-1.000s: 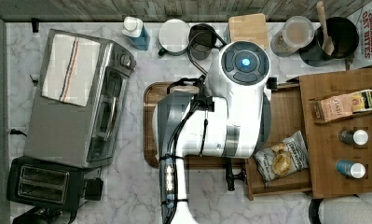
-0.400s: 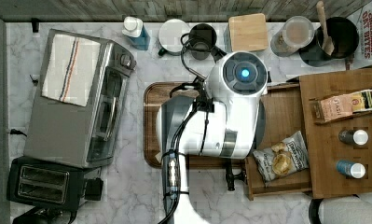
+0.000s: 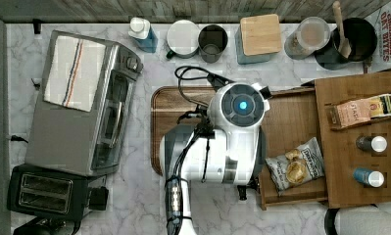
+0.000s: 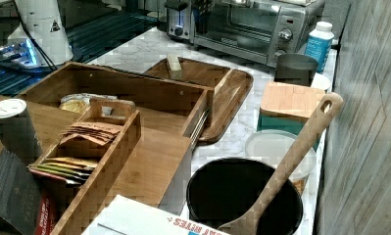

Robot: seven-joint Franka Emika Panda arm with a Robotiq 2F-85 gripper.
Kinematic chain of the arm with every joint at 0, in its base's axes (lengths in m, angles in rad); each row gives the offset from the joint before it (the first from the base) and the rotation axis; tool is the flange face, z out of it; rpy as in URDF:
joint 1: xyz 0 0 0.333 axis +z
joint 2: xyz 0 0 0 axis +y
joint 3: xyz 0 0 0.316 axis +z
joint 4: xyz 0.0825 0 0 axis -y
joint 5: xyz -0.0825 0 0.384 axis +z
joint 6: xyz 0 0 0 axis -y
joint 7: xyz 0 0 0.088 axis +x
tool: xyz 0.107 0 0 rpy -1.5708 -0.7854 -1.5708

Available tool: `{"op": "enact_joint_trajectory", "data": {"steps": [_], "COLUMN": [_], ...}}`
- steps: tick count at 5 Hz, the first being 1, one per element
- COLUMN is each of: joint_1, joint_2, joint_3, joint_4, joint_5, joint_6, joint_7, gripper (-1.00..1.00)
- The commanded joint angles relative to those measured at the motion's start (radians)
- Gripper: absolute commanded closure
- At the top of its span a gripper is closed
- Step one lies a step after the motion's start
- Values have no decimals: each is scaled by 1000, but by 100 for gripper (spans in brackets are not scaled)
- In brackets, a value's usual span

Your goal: Close the drawer.

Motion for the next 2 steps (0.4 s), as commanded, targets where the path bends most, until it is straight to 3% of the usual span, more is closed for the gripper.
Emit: {"op": "enact_joint_trajectory", "data": {"steps": [1,2], "joint_1": [40,40], "joint_2": [-56,-38], "joint_3": [27,24], "joint_4": [-165,-228], "joint_5": [-124,-150], "joint_6": [89,174], "joint_7": [-288,-322], "gripper": [100,100]}}
